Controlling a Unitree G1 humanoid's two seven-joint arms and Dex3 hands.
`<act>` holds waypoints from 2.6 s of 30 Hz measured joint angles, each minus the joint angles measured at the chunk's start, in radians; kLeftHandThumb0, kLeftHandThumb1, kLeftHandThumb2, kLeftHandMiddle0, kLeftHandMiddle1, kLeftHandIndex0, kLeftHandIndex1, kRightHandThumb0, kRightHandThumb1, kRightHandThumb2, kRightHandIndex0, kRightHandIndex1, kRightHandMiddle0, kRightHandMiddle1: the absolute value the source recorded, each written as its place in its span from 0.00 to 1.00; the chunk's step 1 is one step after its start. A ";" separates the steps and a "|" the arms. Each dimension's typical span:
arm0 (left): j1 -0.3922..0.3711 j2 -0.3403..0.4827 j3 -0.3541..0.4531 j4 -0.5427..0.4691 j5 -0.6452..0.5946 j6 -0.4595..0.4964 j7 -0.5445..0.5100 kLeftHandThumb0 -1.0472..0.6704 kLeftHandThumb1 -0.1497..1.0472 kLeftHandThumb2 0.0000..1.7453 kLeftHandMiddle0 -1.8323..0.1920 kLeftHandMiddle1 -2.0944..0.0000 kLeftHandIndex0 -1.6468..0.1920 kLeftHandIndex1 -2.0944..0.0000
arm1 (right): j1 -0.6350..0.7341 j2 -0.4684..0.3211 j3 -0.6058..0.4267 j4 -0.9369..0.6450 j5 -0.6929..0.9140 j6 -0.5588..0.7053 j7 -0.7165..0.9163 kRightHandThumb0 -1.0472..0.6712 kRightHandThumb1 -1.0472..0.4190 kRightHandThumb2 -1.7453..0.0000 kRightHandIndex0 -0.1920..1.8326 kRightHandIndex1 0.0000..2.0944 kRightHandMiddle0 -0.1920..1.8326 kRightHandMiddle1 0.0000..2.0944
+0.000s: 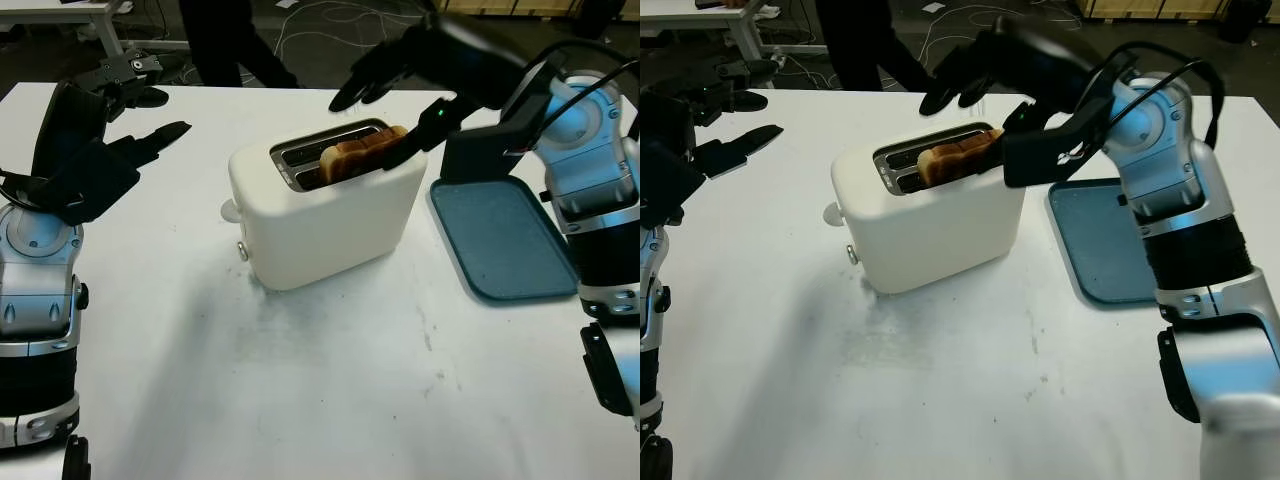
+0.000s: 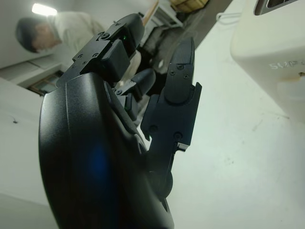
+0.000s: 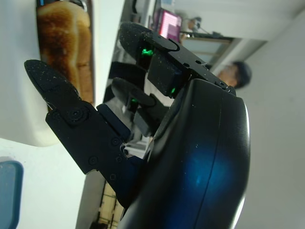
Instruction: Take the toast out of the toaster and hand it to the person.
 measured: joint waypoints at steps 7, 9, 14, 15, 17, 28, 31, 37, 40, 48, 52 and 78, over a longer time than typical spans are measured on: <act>0.000 0.000 0.000 0.000 -0.006 0.000 0.000 0.46 0.89 0.04 0.79 0.56 0.61 0.89 | 0.000 0.018 0.017 0.089 -0.031 -0.042 -0.020 0.31 0.35 0.99 0.47 0.20 0.53 0.04; 0.000 0.000 0.000 0.000 -0.007 0.000 0.000 0.46 0.89 0.04 0.80 0.56 0.61 0.89 | 0.000 0.020 0.022 0.114 -0.049 -0.060 -0.031 0.31 0.34 0.99 0.46 0.20 0.53 0.04; 0.001 -0.002 0.000 -0.004 -0.015 0.013 0.000 0.45 0.89 0.04 0.80 0.56 0.62 0.89 | -0.005 0.026 0.023 0.164 -0.067 -0.091 -0.068 0.32 0.31 0.99 0.45 0.21 0.52 0.03; 0.001 -0.002 0.000 -0.006 -0.015 0.017 0.000 0.45 0.89 0.04 0.80 0.56 0.62 0.89 | -0.006 0.028 0.024 0.172 -0.070 -0.094 -0.075 0.32 0.31 0.99 0.45 0.22 0.52 0.03; 0.001 -0.002 0.000 -0.007 -0.015 0.025 0.000 0.45 0.89 0.04 0.81 0.57 0.62 0.89 | -0.008 0.029 0.029 0.184 -0.078 -0.097 -0.085 0.31 0.29 0.99 0.44 0.22 0.52 0.03; 0.004 -0.004 0.000 -0.016 -0.014 0.037 0.003 0.45 0.89 0.04 0.81 0.57 0.63 0.89 | -0.018 0.042 0.041 0.252 -0.096 -0.155 -0.120 0.37 0.23 0.99 0.60 0.43 0.64 0.07; 0.009 -0.009 0.000 -0.016 -0.014 0.038 0.011 0.44 0.89 0.04 0.80 0.57 0.63 0.88 | -0.023 0.049 0.042 0.268 -0.094 -0.167 -0.112 0.38 0.21 0.99 0.70 0.42 0.73 0.08; 0.018 -0.009 0.000 -0.015 -0.012 0.031 0.022 0.45 0.89 0.03 0.80 0.57 0.63 0.88 | -0.046 0.048 0.051 0.291 -0.090 -0.191 -0.065 0.32 0.14 1.00 0.67 0.66 0.78 0.14; 0.018 -0.009 0.001 -0.015 -0.012 0.031 0.023 0.46 0.89 0.04 0.81 0.58 0.64 0.88 | -0.053 0.047 0.052 0.301 -0.085 -0.210 -0.049 0.30 0.10 1.00 0.64 0.81 0.63 0.57; 0.020 -0.009 0.001 -0.015 -0.012 0.031 0.023 0.47 0.89 0.04 0.81 0.58 0.64 0.88 | -0.055 0.047 0.056 0.314 -0.134 -0.251 -0.132 0.36 0.09 0.87 0.64 0.83 0.51 0.82; 0.020 -0.009 0.002 -0.015 -0.014 0.033 0.023 0.47 0.89 0.04 0.81 0.58 0.64 0.88 | -0.055 0.049 0.045 0.336 -0.141 -0.249 -0.196 0.40 0.09 0.83 0.62 0.83 0.48 0.83; 0.024 -0.009 0.002 -0.016 -0.021 0.052 0.017 0.46 0.89 0.04 0.81 0.59 0.64 0.88 | -0.345 0.056 -0.363 0.776 0.221 0.063 -0.415 0.42 0.09 0.80 0.64 0.83 0.49 0.83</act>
